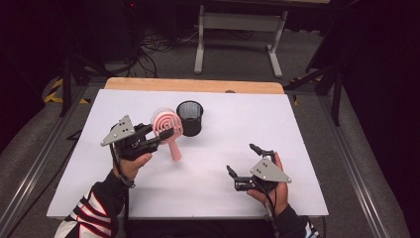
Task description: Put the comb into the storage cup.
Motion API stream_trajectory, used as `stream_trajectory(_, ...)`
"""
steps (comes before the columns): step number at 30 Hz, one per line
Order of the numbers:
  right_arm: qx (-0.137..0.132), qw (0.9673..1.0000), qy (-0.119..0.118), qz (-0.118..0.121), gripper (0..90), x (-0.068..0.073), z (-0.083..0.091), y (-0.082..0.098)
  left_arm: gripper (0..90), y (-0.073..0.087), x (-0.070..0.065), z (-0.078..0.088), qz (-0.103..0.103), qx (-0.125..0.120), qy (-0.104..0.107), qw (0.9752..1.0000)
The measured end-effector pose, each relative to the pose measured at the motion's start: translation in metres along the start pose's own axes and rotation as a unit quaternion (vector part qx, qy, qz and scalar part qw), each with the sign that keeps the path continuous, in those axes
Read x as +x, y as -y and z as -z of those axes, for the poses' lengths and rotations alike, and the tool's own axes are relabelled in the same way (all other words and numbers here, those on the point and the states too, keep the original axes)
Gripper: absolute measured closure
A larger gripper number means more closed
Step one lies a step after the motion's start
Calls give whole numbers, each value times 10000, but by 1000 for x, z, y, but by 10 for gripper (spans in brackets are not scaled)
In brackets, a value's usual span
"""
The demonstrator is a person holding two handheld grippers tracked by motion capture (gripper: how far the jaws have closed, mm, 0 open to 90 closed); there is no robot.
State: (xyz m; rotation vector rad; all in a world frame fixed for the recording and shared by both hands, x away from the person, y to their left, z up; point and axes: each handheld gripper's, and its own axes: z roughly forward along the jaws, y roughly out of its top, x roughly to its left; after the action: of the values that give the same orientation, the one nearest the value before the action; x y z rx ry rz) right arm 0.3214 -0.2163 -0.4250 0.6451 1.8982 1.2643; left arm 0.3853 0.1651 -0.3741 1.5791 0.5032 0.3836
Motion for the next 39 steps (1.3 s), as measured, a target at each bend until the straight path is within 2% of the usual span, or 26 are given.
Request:
stream_trajectory(13,84,9999,108,105,36,0,5,12,626,-9,11,5,-37,-145,-176,9997)
stream_trajectory(19,140,9998,134,96,37,0,7,17,627,-21,15,4,-98,-236,-216,9994)
stream_trajectory(22,152,9997,156,75,39,-1,8,18,627,-28,17,1,-169,-207,-244,9993)
stream_trajectory(30,182,9997,125,101,42,0,6,19,627,-42,23,-4,-178,-278,-264,9991)
stream_trajectory(32,184,9995,209,120,65,0,6,19,627,-45,24,-6,-206,-277,-263,9991)
stream_trajectory(34,121,9996,234,77,70,-1,7,18,627,-49,25,-7,-211,-290,-258,9990)
stream_trajectory(39,157,9997,203,52,68,-1,6,20,627,-58,27,-11,-239,-296,-255,9990)
